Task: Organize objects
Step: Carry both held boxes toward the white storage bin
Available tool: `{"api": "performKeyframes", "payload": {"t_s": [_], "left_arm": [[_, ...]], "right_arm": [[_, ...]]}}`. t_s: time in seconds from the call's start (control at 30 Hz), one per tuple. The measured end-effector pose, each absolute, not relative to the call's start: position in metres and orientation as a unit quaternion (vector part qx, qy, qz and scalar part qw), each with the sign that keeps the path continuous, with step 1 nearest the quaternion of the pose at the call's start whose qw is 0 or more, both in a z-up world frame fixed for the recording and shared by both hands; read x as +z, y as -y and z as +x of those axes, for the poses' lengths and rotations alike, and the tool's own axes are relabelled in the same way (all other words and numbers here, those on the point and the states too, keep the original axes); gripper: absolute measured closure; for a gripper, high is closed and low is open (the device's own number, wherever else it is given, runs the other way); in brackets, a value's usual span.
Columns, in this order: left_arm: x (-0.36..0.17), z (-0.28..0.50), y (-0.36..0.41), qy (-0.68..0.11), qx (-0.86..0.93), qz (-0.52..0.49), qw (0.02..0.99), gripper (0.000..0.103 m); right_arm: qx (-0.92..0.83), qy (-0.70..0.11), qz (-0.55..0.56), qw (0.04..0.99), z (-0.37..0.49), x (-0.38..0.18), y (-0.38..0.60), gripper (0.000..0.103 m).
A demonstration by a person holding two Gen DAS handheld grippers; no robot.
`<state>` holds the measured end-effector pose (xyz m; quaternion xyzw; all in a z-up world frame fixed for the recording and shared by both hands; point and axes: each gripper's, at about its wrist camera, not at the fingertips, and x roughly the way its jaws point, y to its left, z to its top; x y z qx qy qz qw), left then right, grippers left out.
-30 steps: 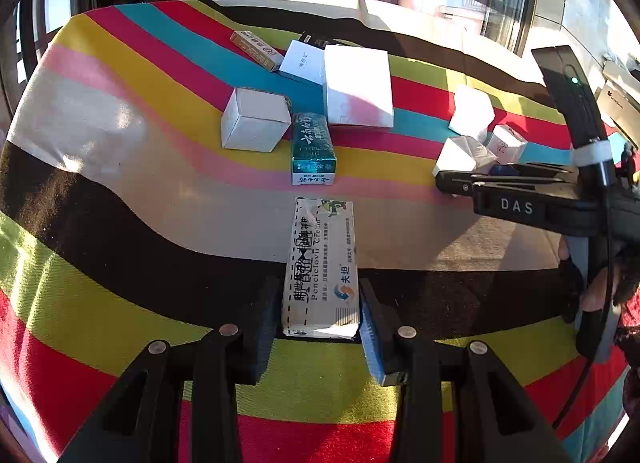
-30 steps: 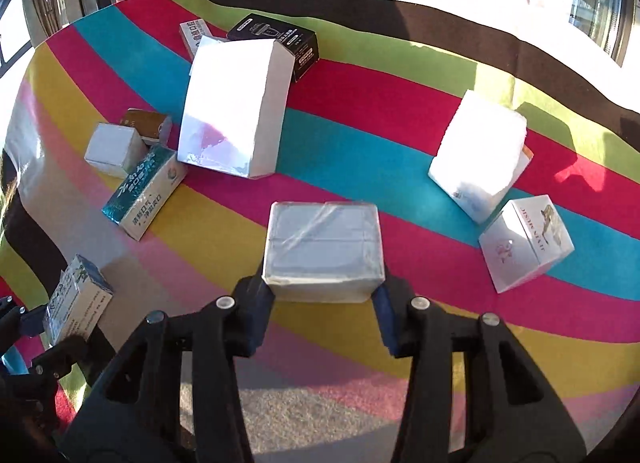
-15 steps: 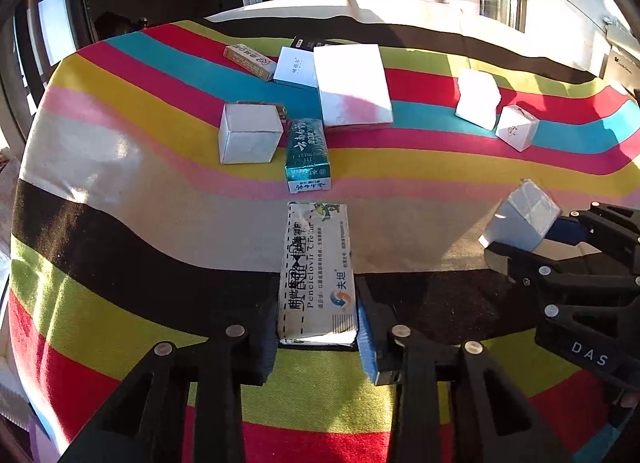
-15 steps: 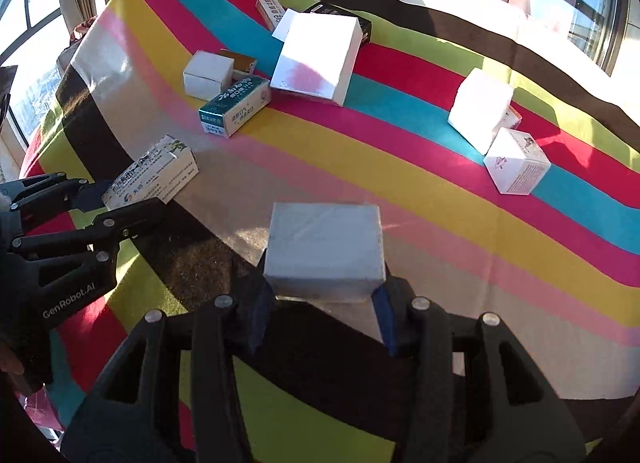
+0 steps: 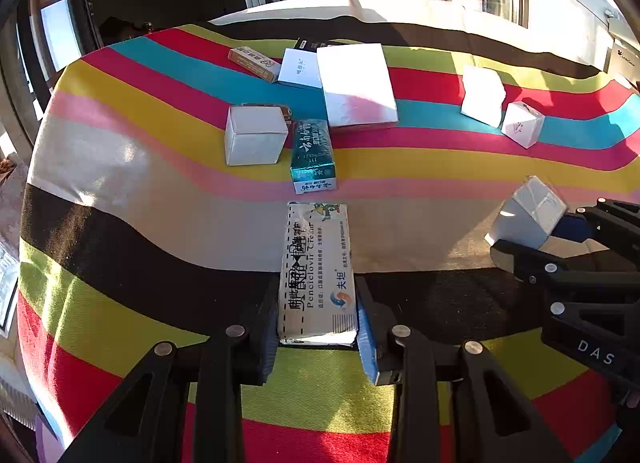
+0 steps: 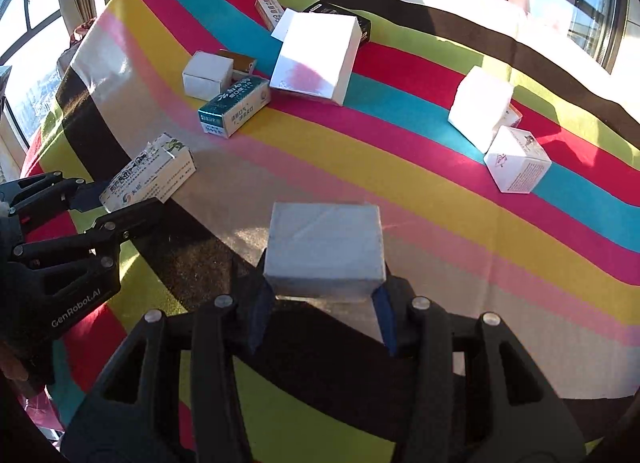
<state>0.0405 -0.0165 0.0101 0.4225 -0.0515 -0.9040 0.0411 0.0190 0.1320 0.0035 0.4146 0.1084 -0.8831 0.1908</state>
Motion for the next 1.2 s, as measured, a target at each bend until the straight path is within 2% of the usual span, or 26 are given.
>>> {"api": "performKeyframes", "payload": {"t_s": [0.23,0.43,1.2], "left_arm": [[0.016,0.075,0.015,0.03,-0.901,0.43,0.045,0.069],[0.026,0.113,0.011,0.034,-0.906,0.42,0.046,0.069],[0.047,0.181,0.038,0.019,-0.914,0.401,0.067,0.069]], "right_arm": [[-0.879,-0.073,0.427,0.199,0.033,0.011,-0.139,0.054],[-0.888,-0.087,0.393,0.222,0.069,0.033,-0.134,0.054],[-0.865,-0.124,0.39,0.292,0.134,0.039,-0.094,0.054]]}}
